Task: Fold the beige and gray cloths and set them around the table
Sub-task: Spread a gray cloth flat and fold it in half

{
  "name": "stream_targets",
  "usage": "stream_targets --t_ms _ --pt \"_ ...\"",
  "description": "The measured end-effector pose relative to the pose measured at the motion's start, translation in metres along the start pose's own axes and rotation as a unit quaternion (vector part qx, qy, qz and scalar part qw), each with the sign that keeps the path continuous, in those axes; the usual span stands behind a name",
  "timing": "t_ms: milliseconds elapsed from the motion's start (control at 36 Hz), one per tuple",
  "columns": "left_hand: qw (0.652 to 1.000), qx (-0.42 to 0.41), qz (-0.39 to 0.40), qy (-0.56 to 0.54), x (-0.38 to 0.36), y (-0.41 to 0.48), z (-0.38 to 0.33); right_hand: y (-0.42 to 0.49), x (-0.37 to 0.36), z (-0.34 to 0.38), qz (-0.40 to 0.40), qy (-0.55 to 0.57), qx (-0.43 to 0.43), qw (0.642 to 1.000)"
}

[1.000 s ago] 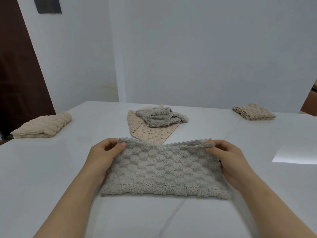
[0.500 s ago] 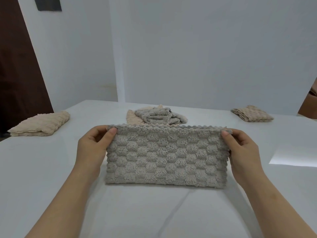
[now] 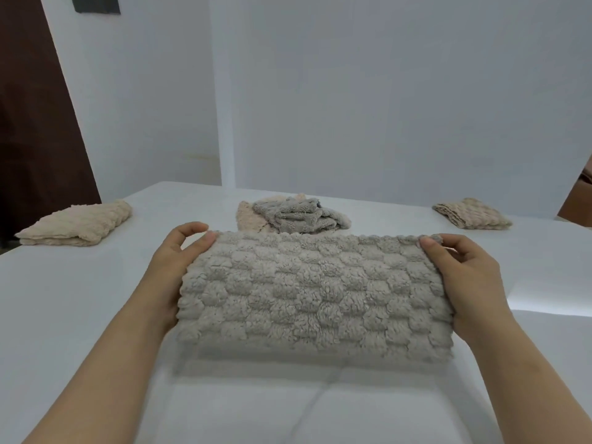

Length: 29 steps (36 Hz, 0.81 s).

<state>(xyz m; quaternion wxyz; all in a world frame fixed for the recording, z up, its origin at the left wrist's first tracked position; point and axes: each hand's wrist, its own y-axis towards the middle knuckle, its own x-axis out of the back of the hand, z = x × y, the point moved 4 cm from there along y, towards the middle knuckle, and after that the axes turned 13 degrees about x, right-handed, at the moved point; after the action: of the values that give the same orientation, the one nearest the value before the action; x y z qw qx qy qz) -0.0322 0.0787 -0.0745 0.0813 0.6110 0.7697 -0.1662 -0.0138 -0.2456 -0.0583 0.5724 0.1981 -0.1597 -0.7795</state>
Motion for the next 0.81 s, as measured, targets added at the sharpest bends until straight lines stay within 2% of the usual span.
stream_targets --t_ms 83,139,222,361,444,528,667,722,806 --pt "0.996 0.074 0.012 0.046 0.003 0.007 0.012 -0.002 -0.001 -0.011 0.032 -0.017 -0.075 0.997" --pt "0.988 0.095 -0.015 0.119 0.006 0.012 0.021 -0.003 -0.001 -0.025 0.046 -0.028 -0.122 0.991" --pt "0.970 0.081 -0.060 0.221 0.008 0.020 0.030 -0.005 -0.001 -0.047 0.051 -0.043 -0.168 0.983" --pt "0.930 0.030 -0.103 0.351 0.007 0.021 0.033 -0.008 0.000 -0.063 0.094 -0.091 -0.182 0.975" --pt "0.876 0.010 -0.121 0.468 0.003 0.017 0.033 -0.007 -0.001 -0.057 0.137 -0.150 -0.147 0.968" --pt "0.815 -0.016 -0.148 0.560 0.000 0.014 0.034 -0.010 -0.005 -0.052 0.218 -0.261 -0.121 0.933" --pt "0.789 -0.040 -0.153 0.593 -0.004 0.016 0.039 -0.022 -0.015 -0.042 0.355 -0.346 -0.117 0.861" --pt "0.763 -0.045 -0.162 0.625 -0.004 0.015 0.040 -0.023 -0.016 -0.041 0.355 -0.350 -0.092 0.862" --pt "0.688 -0.081 -0.194 0.694 -0.011 0.009 0.039 -0.018 -0.016 -0.041 0.279 -0.325 -0.052 0.902"
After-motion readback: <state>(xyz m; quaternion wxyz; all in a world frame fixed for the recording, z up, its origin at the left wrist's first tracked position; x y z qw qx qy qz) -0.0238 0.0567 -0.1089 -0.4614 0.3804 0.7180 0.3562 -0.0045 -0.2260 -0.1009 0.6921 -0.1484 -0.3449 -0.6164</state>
